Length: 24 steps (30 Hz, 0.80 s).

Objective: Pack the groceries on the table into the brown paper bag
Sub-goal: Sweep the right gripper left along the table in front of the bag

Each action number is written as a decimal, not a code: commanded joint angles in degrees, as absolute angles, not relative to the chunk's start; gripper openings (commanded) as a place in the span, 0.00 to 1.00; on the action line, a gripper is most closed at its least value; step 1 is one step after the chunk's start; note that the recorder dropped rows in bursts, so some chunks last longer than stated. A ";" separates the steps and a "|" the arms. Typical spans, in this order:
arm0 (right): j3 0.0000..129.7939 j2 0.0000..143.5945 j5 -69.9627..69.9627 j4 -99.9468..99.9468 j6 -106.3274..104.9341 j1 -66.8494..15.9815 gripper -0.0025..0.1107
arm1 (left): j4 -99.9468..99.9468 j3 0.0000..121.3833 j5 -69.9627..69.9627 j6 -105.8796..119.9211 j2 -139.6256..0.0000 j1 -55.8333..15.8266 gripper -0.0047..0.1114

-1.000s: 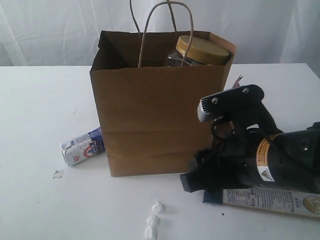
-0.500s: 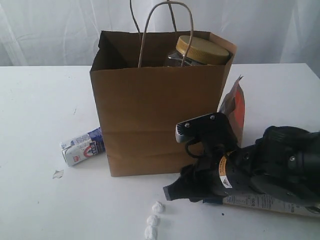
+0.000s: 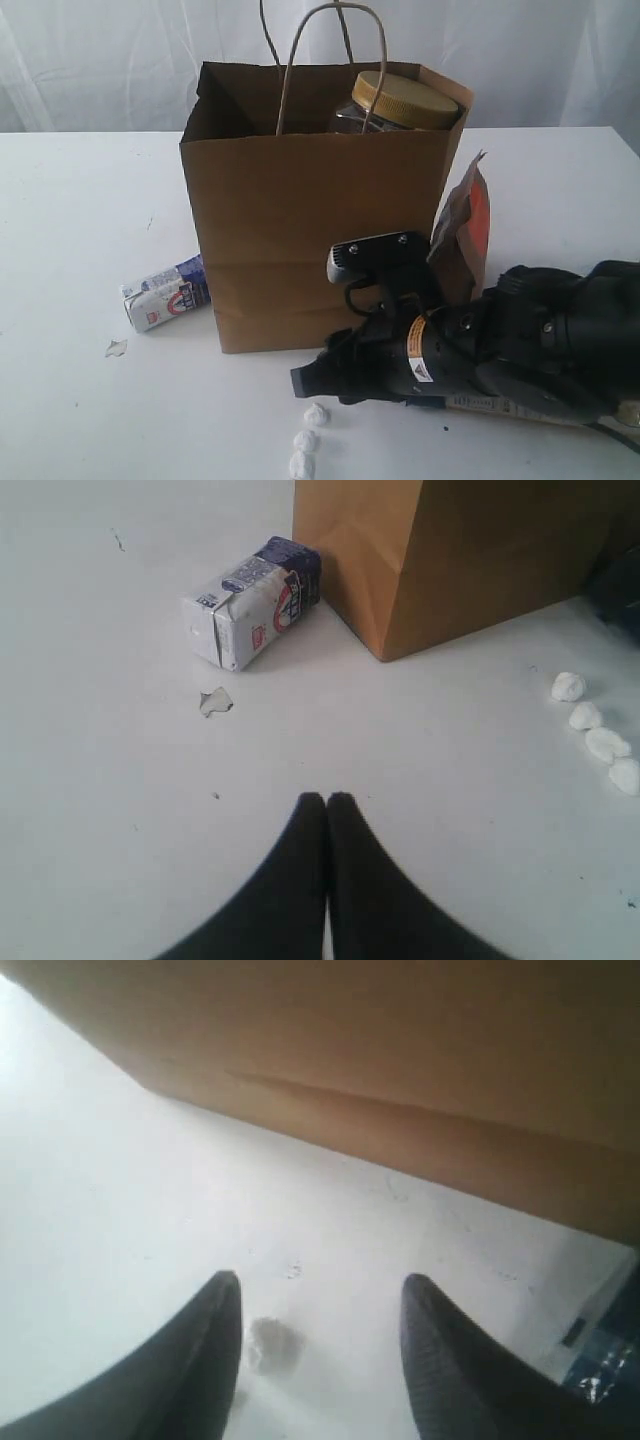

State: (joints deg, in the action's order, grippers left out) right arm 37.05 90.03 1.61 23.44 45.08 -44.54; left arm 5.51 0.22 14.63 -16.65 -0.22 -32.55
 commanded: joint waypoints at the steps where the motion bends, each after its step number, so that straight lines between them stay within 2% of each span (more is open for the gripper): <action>1: 37.48 90.08 1.75 22.48 46.52 -46.34 0.43 | 5.21 0.00 14.62 -16.49 0.00 -32.72 0.04; 7: 37.48 90.20 1.27 22.70 46.73 -49.08 0.43 | 5.21 0.00 14.62 -16.49 0.00 -32.72 0.04; 24: 37.61 97.45 -2.47 22.70 46.71 -49.20 0.43 | 5.21 0.00 14.62 -16.49 0.00 -32.72 0.04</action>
State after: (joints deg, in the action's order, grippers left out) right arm 37.26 96.58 -0.85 22.78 46.44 -49.14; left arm 5.51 0.22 14.63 -16.65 -0.22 -32.55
